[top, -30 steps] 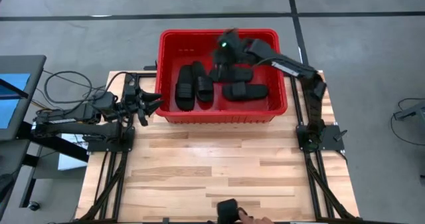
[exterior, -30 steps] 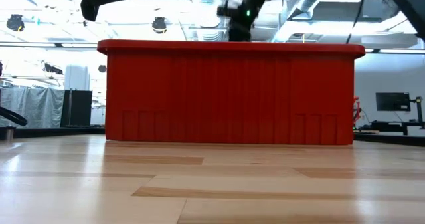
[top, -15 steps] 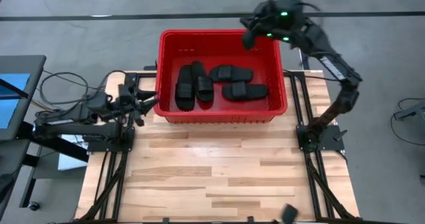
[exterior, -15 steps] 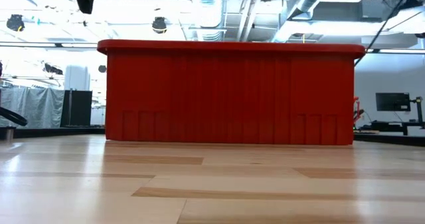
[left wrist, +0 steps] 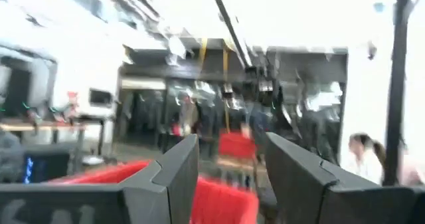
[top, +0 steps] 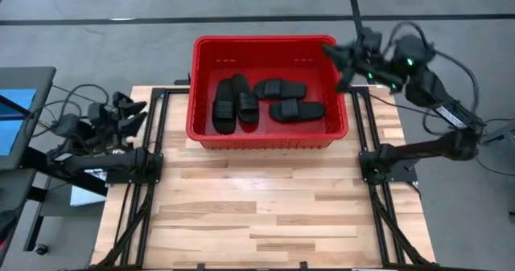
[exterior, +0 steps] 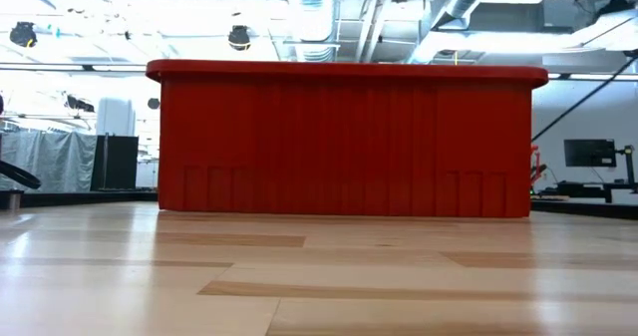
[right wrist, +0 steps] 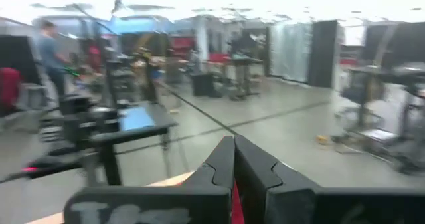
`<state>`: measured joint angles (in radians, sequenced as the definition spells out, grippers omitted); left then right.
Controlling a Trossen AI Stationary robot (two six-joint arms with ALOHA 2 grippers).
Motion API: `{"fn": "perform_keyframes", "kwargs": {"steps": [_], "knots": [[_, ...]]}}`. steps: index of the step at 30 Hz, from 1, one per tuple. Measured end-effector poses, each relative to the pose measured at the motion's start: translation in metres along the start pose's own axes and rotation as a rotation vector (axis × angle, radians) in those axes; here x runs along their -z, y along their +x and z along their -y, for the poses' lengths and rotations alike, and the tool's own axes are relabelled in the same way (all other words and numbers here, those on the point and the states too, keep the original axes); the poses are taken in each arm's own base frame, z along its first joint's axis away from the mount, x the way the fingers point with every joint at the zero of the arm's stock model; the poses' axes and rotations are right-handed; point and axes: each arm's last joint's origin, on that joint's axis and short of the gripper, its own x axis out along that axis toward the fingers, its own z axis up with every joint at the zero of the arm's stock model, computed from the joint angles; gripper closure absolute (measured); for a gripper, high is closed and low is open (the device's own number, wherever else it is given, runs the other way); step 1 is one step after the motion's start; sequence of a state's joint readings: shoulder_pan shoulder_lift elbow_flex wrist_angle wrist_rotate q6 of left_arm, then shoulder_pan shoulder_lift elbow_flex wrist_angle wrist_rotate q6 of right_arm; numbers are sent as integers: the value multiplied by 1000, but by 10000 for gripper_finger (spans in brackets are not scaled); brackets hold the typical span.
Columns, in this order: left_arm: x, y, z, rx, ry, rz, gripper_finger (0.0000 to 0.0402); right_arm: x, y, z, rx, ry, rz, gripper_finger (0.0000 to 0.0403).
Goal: Pick and place slides into bin
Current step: Return to Home Position
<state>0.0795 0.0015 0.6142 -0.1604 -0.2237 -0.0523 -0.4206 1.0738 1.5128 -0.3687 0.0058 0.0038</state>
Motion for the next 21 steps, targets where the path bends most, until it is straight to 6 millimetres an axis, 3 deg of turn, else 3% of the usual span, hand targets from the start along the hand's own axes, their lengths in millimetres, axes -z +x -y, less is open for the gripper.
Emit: {"fn": "perform_keyframes", "kwargs": {"steps": [4, 7, 12, 16, 21], "knots": [[-1, 2, 4, 111, 21, -76, 239, 21, -25, -15, -92, 42, 24, 403], [10, 2, 5, 177, 10, -180, 239, 39, -43, -23, -122, 84, 61, 403], [13, -2, 9, 317, -37, -210, 239, 73, -70, -33, -212, 111, 123, 403], [14, -6, 11, 429, -16, -217, 239, 100, -97, -36, -312, 85, 132, 403], [20, -7, 11, 443, -8, -282, 239, 134, -131, -33, -442, 111, 158, 403]]}}
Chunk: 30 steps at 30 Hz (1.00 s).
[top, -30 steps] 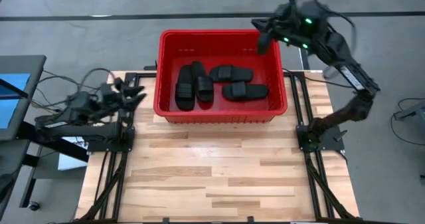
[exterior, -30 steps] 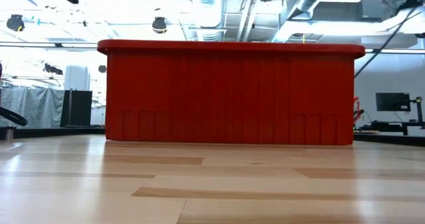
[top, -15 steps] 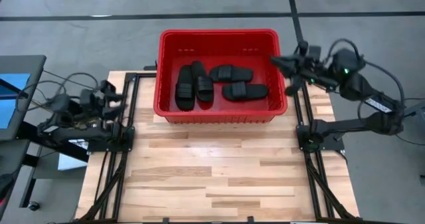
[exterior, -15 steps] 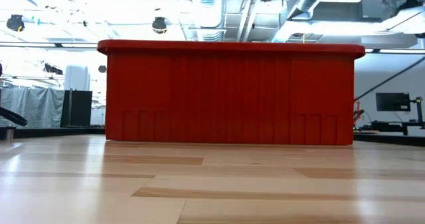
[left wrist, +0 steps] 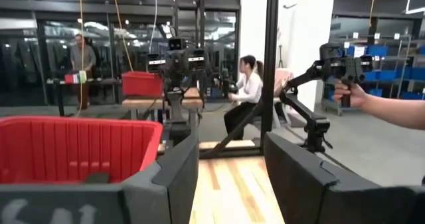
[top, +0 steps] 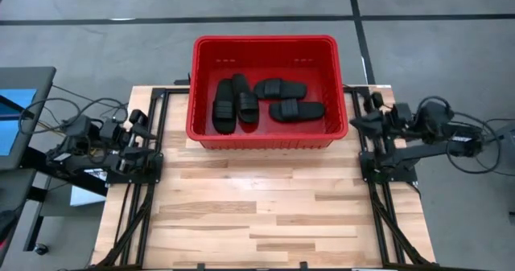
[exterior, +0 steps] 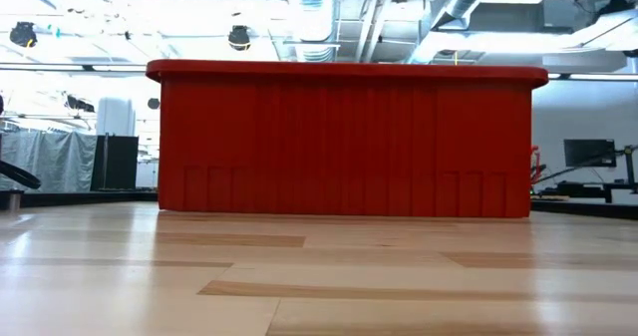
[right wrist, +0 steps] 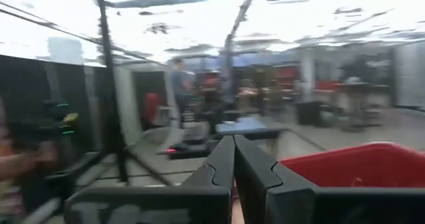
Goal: Pick and place slides into bin
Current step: Return to Home Position
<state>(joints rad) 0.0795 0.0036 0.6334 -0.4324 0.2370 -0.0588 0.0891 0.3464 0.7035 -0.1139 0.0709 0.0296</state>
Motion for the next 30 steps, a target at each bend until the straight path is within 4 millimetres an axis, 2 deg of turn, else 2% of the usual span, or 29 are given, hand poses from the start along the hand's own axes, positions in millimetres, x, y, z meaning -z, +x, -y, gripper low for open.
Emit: {"fn": "perform_keyframes", "kwargs": {"steps": [5, 9, 12, 15, 18, 21, 30], "knots": [[3, 0, 0, 0, -5, -27, 239, 27, -33, -5, -193, 70, 21, 403], [6, 0, 0, 1, 2, -61, 239, 52, -49, -6, -314, 144, 10, 403], [8, 0, 1, 32, 27, -80, 239, 70, -46, -10, -358, 145, -69, 403], [9, 0, 1, 52, 33, -80, 239, 75, -42, -13, -391, 123, -100, 403], [14, 3, 0, 53, -3, -90, 239, 94, -40, -18, -454, 98, -193, 403], [26, 9, -2, 50, -71, -119, 239, 92, -40, -21, -498, 115, -132, 403], [62, 34, -6, 201, -178, -31, 239, 107, -38, -28, -569, 128, -136, 403]]}}
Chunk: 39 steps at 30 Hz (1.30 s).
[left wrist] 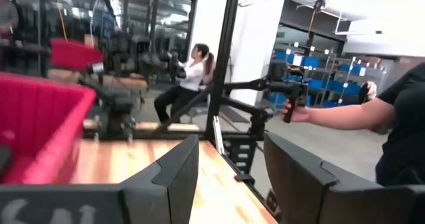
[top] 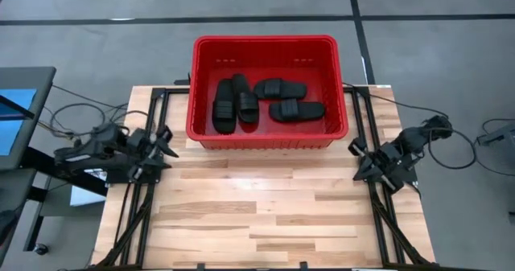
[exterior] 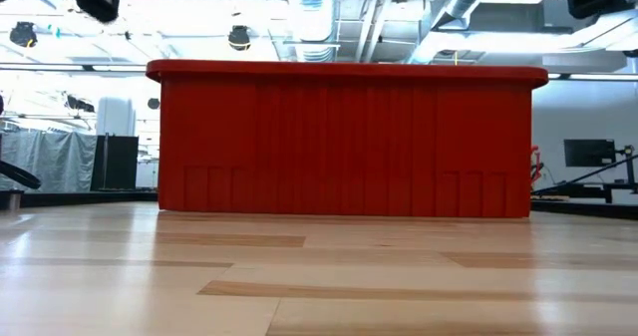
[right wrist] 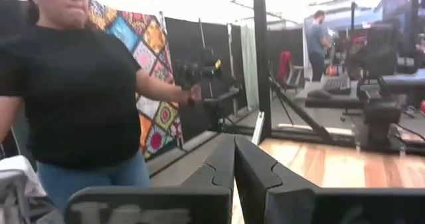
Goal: Pick and place slides into bin
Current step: Return to Home Position
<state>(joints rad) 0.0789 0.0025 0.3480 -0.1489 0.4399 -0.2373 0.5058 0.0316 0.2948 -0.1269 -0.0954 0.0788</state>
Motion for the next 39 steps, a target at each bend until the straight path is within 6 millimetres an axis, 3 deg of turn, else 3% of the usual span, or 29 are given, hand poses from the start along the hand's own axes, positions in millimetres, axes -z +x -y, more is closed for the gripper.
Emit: {"fn": "perform_keyframes", "kwargs": {"steps": [11, 18, 26, 34, 39], "knots": [[51, 17, -9, 115, -81, 25, 239, 26, 8, -3, -50, 21, -34, 403], [81, 22, -10, 86, -134, -7, 239, 42, 10, -5, -78, 77, -88, 403], [82, 23, -9, -1, -113, 10, 239, 44, 10, -5, -87, 64, -108, 403], [90, 22, -13, -106, -285, -45, 239, 46, 10, -5, -85, 65, -130, 403], [96, 22, -14, -133, -266, -99, 239, 46, 10, -5, -84, 65, -132, 403]]}}
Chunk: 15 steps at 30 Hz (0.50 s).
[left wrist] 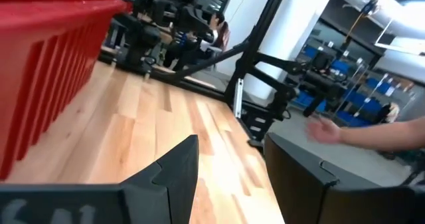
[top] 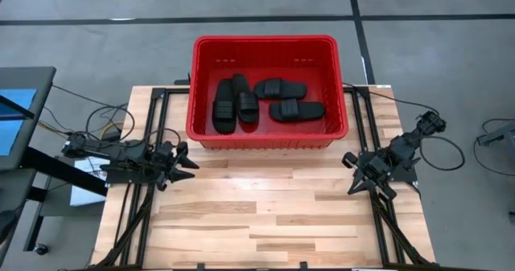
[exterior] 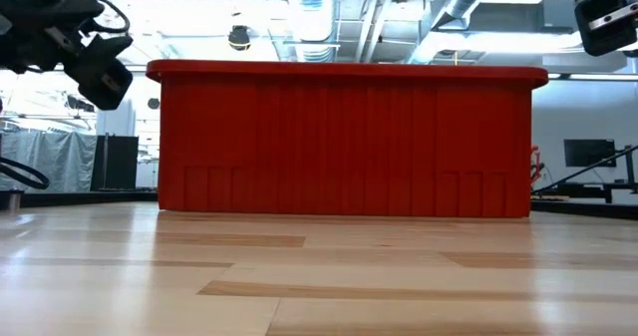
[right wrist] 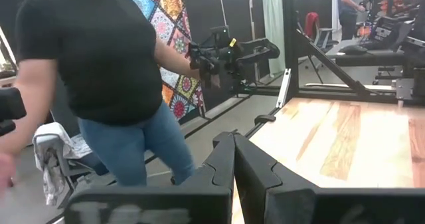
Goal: Pick and place slides into bin
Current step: Return to Home Position
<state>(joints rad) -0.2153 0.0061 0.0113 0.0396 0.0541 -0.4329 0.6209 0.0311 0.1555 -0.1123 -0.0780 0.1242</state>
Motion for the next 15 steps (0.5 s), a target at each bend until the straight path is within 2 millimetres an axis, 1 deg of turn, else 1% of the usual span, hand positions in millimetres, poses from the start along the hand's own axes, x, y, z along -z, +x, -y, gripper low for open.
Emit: {"fn": "perform_keyframes", "kwargs": {"steps": [3, 15], "knots": [[0, 0, 0, -10, 28, 2, 239, 0, 0, 0, 0, 0, 0, 403], [0, 0, 0, -12, 28, 0, 239, 0, 0, 0, 0, 0, 0, 403]]}}
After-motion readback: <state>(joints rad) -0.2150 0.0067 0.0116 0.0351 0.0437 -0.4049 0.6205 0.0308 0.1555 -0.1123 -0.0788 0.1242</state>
